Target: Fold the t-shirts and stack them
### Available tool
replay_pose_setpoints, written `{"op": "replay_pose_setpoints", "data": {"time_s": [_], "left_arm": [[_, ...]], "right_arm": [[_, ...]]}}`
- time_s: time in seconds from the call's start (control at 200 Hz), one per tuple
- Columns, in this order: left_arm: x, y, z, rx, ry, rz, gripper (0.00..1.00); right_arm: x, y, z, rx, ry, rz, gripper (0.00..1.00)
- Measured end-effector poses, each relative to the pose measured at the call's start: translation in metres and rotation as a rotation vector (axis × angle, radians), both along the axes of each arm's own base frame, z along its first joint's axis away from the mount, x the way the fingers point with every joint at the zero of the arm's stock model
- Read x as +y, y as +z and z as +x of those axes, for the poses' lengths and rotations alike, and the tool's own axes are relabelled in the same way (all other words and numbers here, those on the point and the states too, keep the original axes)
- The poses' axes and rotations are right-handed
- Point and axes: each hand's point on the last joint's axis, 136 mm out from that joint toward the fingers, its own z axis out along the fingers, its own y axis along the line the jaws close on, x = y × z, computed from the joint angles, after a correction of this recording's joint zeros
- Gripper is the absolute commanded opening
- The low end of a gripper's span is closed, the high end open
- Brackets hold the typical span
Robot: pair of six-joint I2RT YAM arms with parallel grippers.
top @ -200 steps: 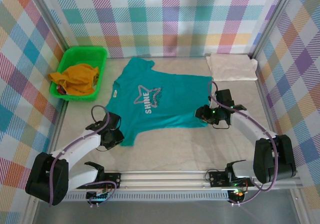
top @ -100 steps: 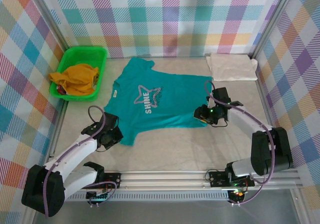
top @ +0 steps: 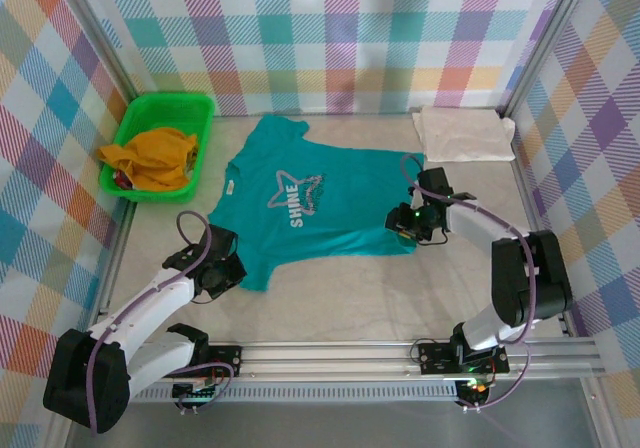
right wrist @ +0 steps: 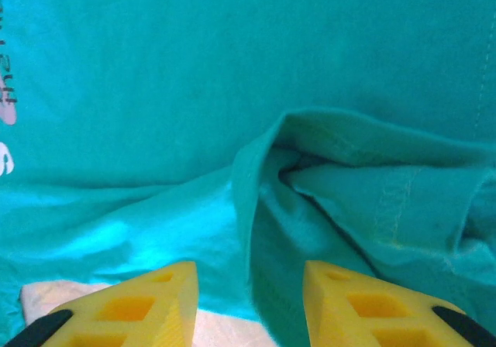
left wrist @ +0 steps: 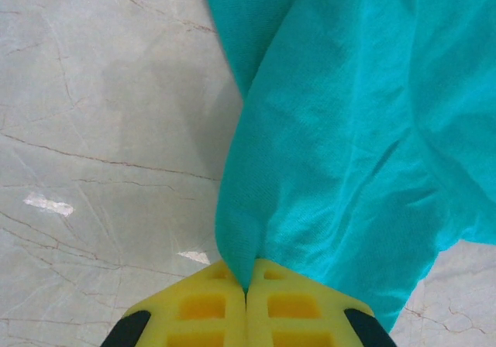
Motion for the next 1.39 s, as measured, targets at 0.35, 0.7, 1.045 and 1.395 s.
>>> {"op": "replay_pose_setpoints", "data": {"time_s": [0.35,0.7,1.045,1.395], "left_arm": [[0.002,0.012,-0.005,-0.015,0.002,-0.006,0.00],[0.010,0.030,-0.032,-0.008,0.121,-0.081,0.00],[0.017,-0.005,-0.061,0.118,0.228,-0.098,0.00],[0.016,-0.009,-0.056,0.107,0.228,-0.098,0.00]], "right_arm": [[-0.001,0.011,-0.004,-0.015,0.006,0.001,0.00],[-0.015,0.028,-0.076,0.017,-0.046,0.039,0.00],[-0.043,-0.017,-0.128,0.240,-0.153,-0.083,0.40],[-0.037,-0.027,-0.115,0.267,-0.152,-0.083,0.19]]}}
